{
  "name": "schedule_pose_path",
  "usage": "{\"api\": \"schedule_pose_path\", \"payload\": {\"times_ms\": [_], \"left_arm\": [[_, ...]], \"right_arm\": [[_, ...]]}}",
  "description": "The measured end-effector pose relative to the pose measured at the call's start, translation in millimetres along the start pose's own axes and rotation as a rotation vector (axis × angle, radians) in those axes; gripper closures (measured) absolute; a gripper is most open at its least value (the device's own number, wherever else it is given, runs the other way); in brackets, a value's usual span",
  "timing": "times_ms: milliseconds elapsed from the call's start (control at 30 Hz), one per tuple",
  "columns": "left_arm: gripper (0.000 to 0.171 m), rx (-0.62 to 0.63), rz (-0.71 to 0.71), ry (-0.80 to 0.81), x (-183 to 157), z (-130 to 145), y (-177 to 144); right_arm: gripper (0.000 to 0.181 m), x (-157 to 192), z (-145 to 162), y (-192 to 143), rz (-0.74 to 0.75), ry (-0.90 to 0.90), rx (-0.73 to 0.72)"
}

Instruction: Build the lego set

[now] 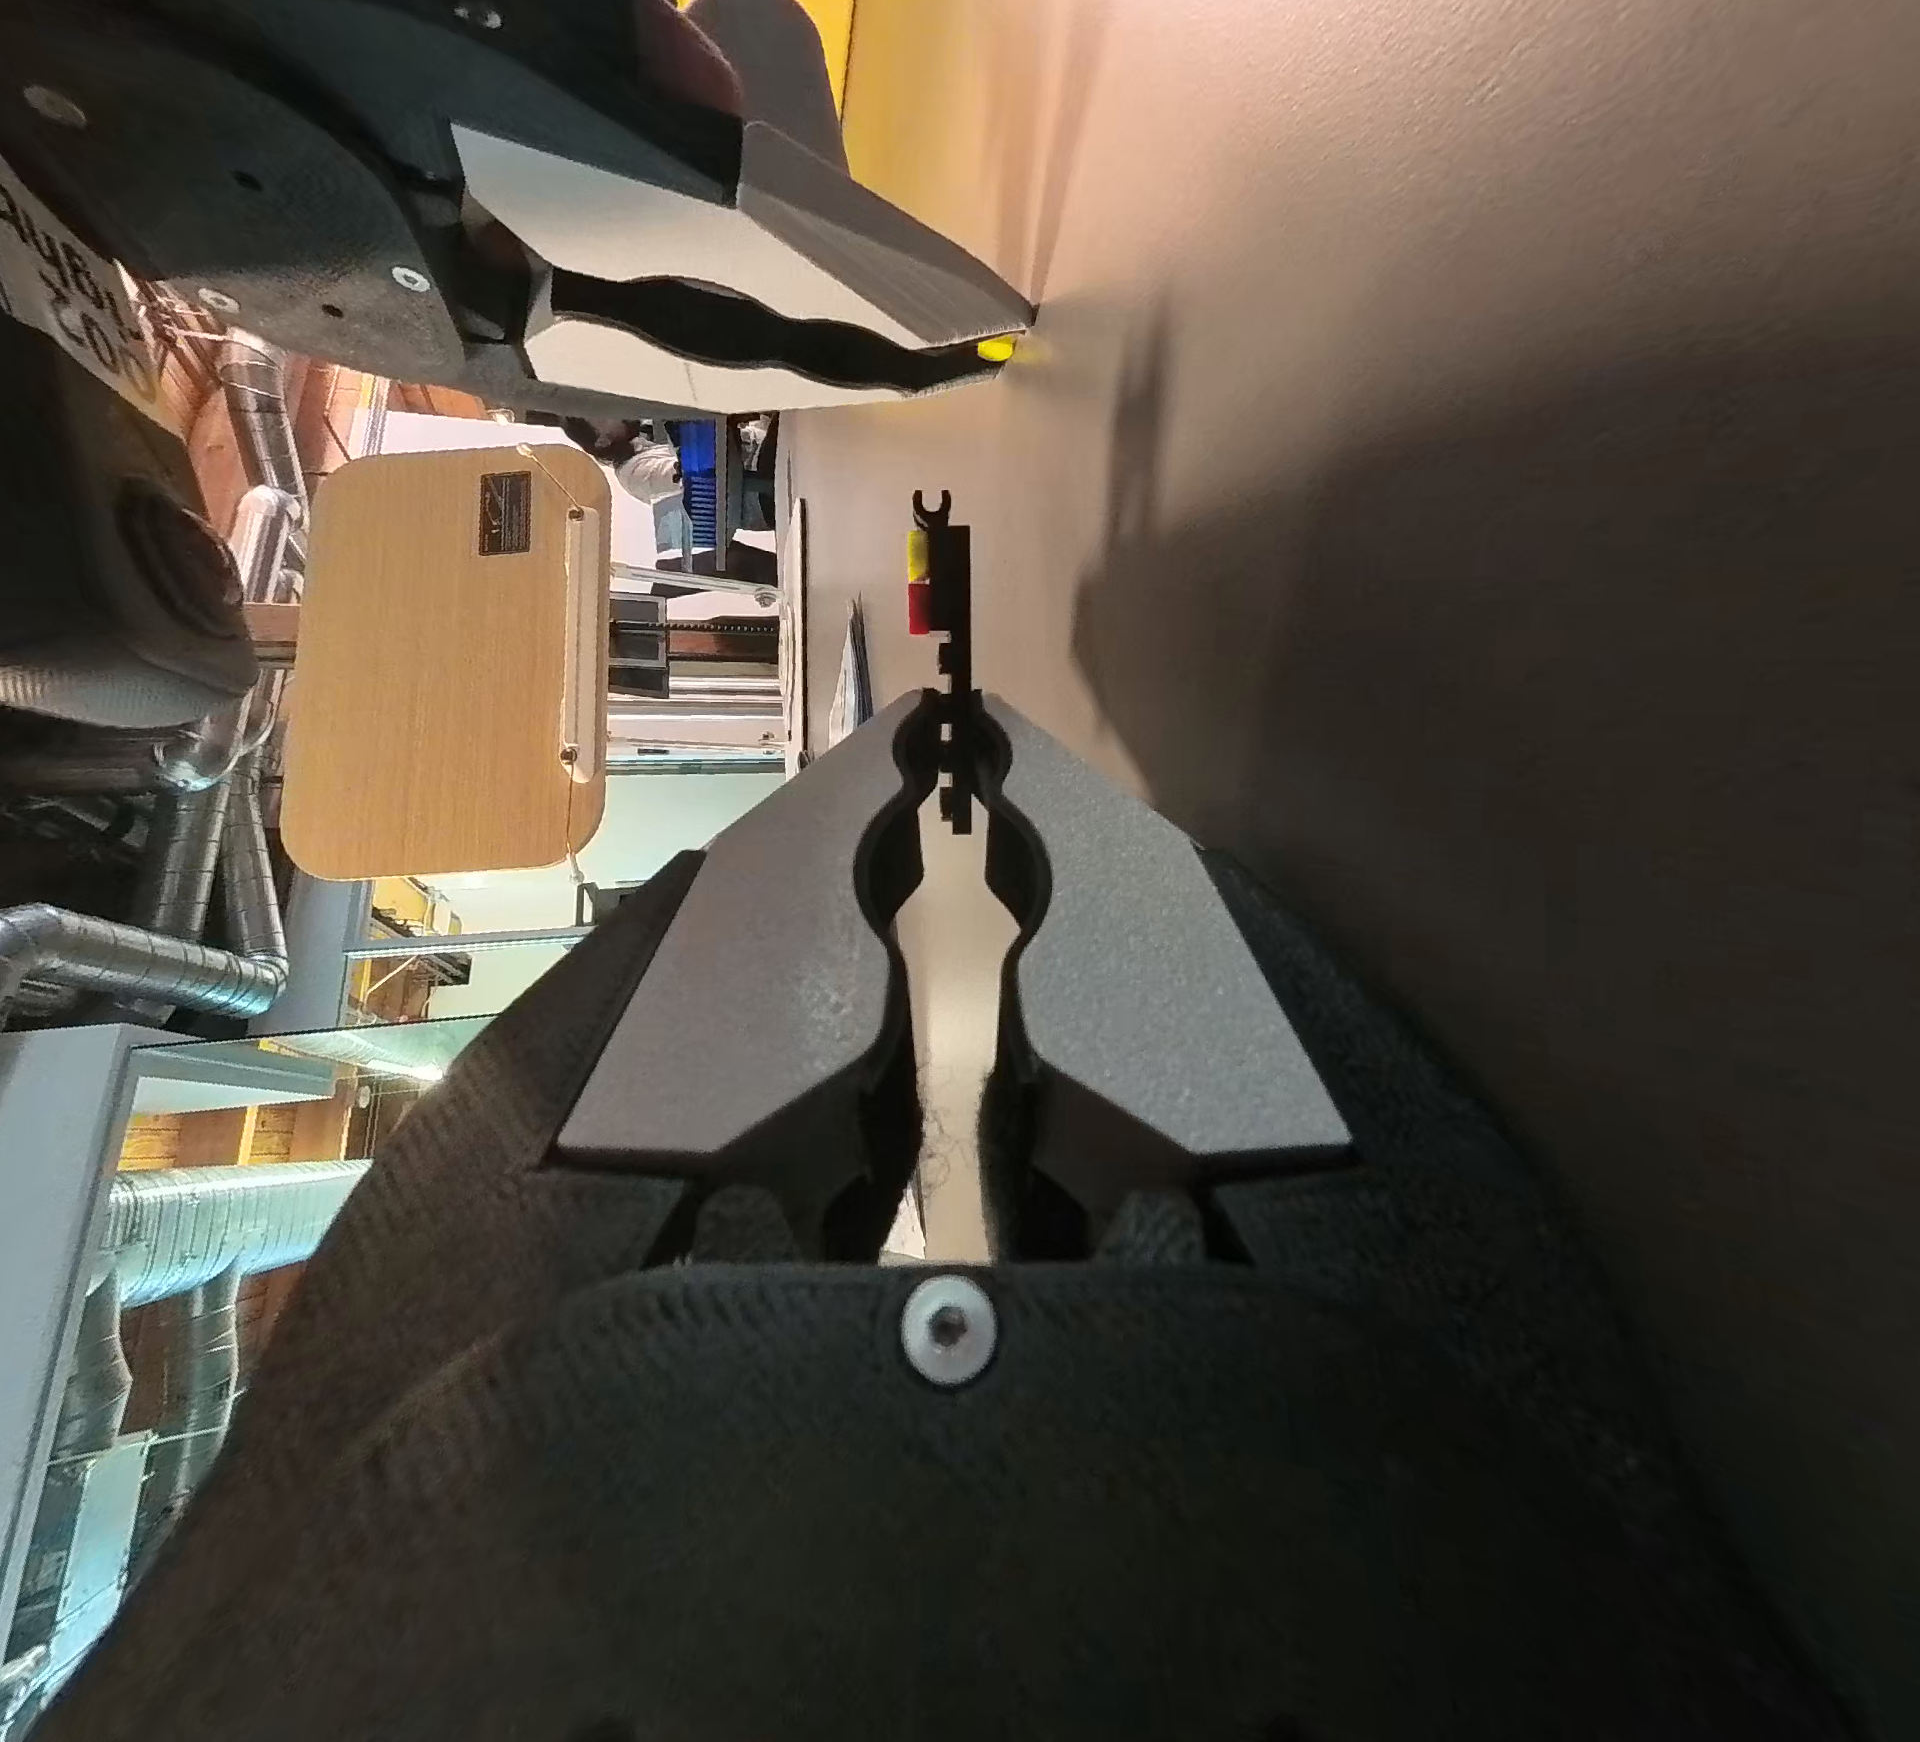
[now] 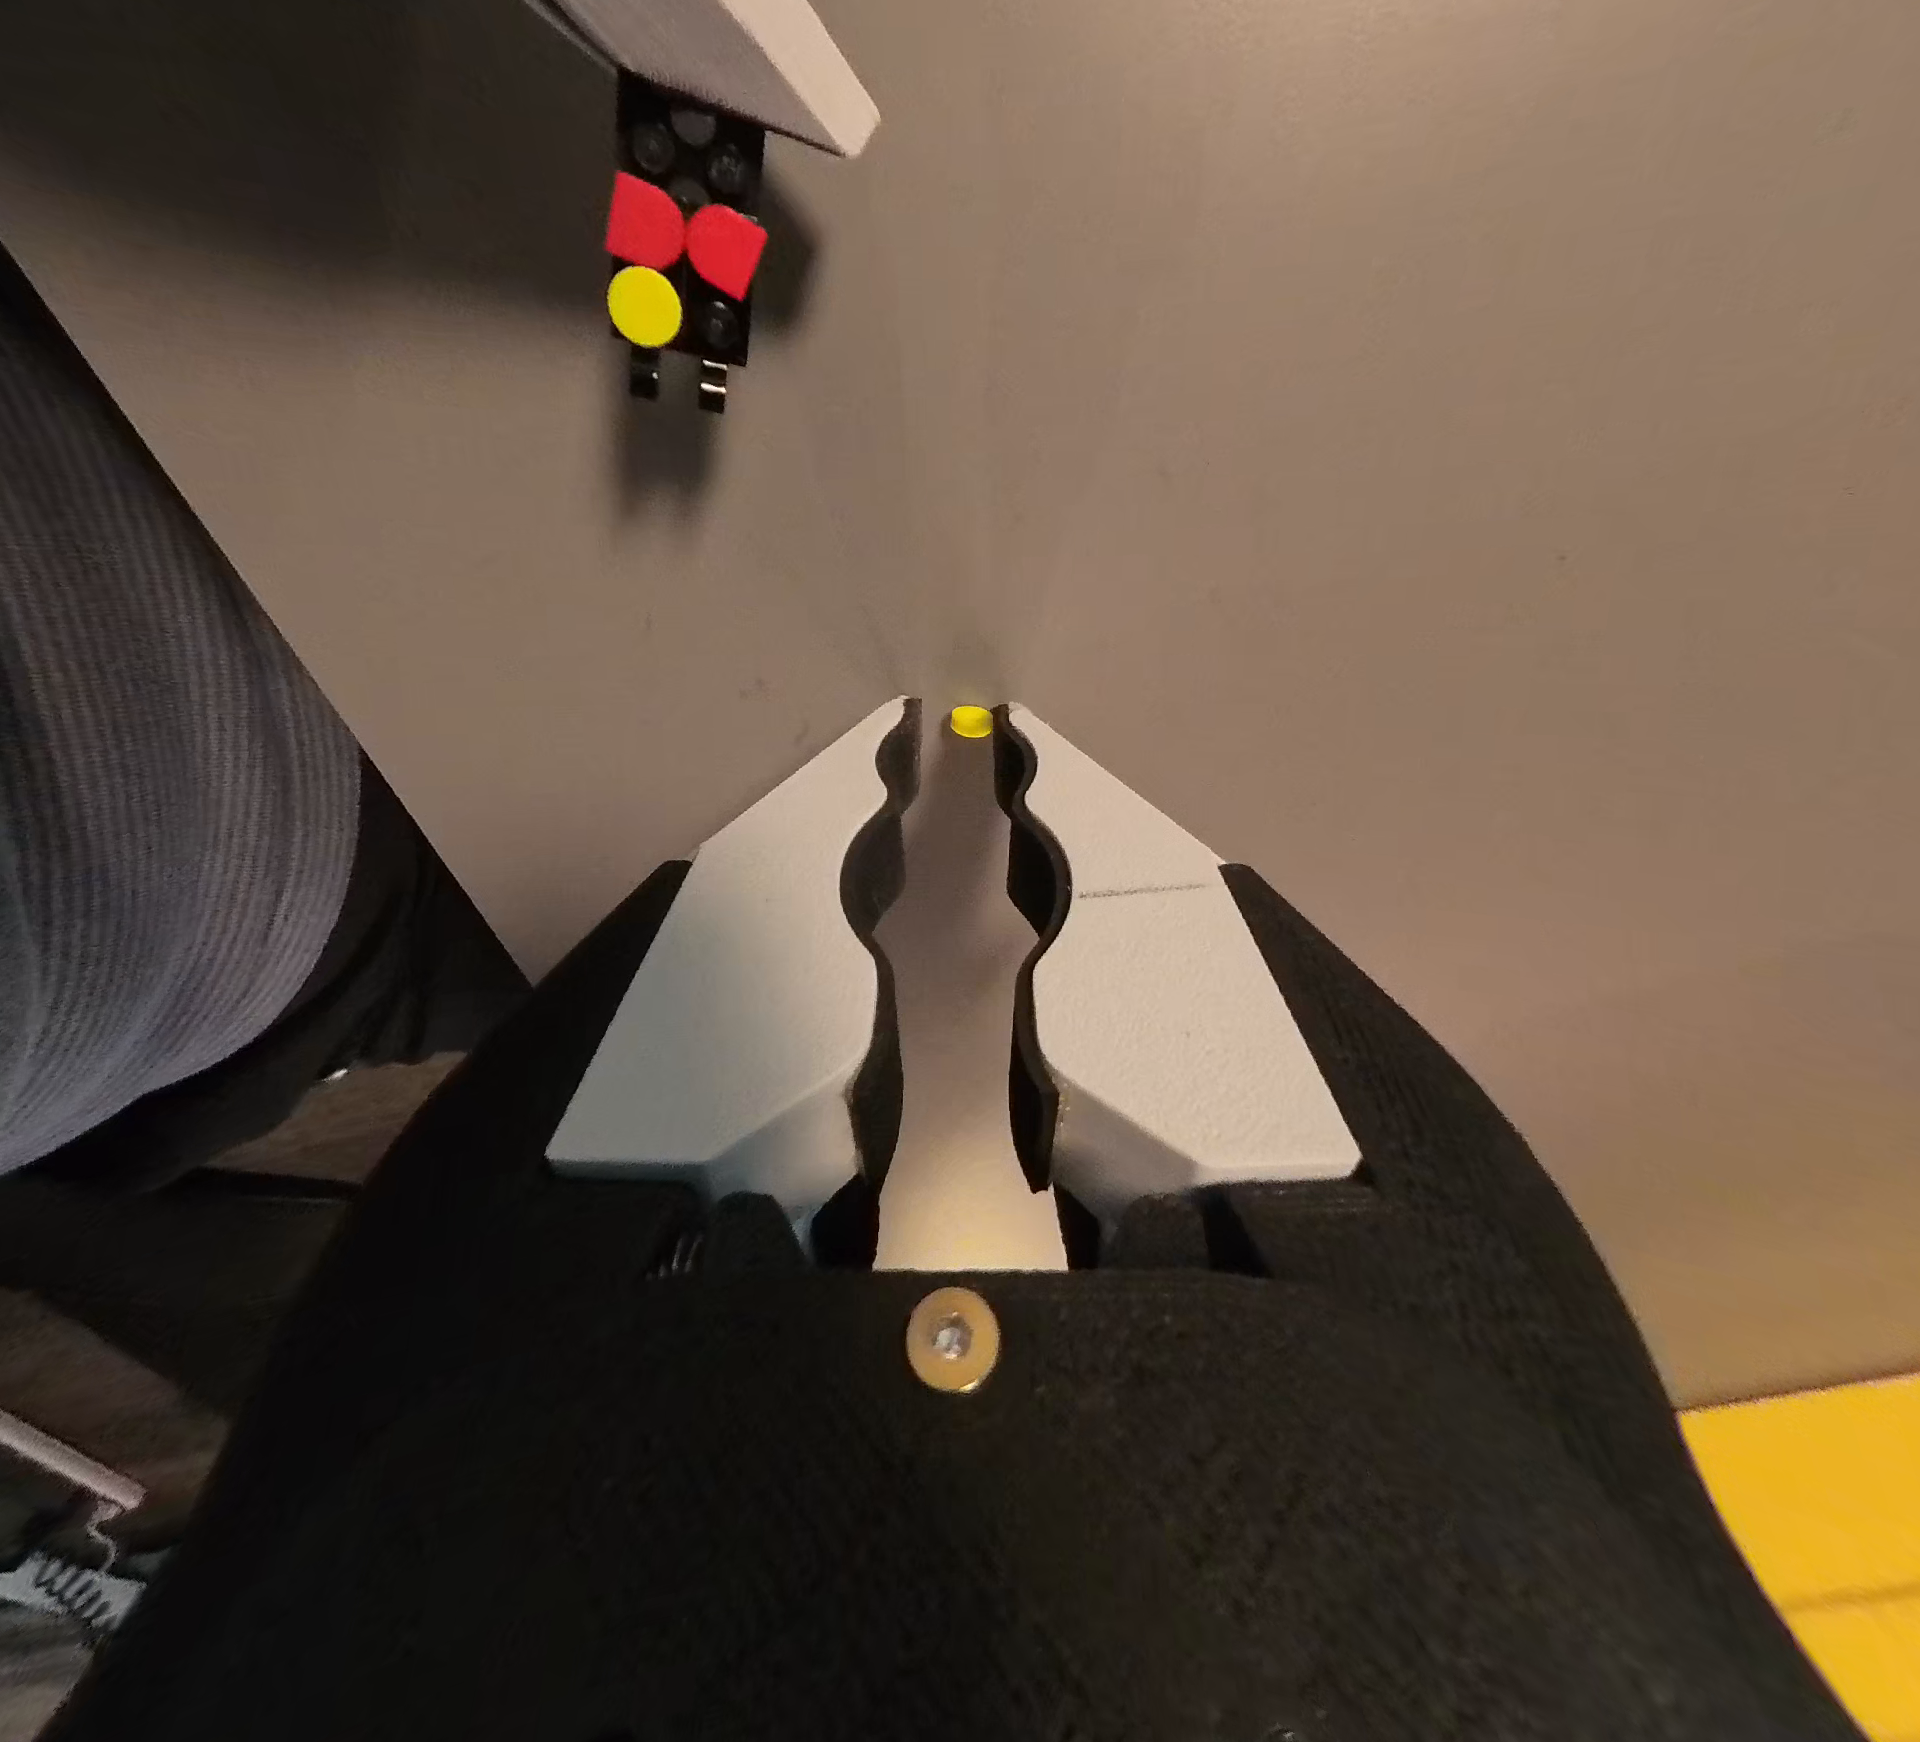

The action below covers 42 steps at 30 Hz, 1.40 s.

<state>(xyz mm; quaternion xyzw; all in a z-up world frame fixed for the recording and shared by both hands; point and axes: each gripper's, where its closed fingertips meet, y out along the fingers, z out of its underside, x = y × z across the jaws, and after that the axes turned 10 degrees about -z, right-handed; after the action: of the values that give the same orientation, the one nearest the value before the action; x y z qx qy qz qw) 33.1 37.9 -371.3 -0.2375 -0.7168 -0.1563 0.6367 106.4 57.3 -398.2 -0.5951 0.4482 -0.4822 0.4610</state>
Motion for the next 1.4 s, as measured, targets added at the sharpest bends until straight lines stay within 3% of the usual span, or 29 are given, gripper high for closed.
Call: {"api": "schedule_pose_path", "payload": {"times_ms": [567, 633, 767, 900, 1100, 1400], "left_arm": [[0.168, -0.009, -0.008, 0.009, 2, -3, 1], [0.168, -0.015, -0.026, 0.021, 4, -3, 1], [0.168, -0.041, -0.088, 0.024, 13, -8, -1], [0.168, -0.095, -0.224, -0.011, 38, -17, -7], [0.168, -0.163, -0.336, 0.02, 53, -28, -13], [0.168, -0.164, -0.353, 0.02, 56, -29, -13]], "right_arm": [[0.176, -1, 4, -1, 0.012, 0.006, -0.059], [0.176, 0, -12, -10, 0.002, -0.034, -0.21], [0.176, 23, -56, -53, -0.142, -0.15, -0.695], [0.176, 44, -66, -66, -0.238, -0.255, -0.925], [0.176, 65, -71, -76, -0.328, -0.348, -1.051], [0.176, 73, -74, -78, -0.364, -0.386, -1.037]]}}
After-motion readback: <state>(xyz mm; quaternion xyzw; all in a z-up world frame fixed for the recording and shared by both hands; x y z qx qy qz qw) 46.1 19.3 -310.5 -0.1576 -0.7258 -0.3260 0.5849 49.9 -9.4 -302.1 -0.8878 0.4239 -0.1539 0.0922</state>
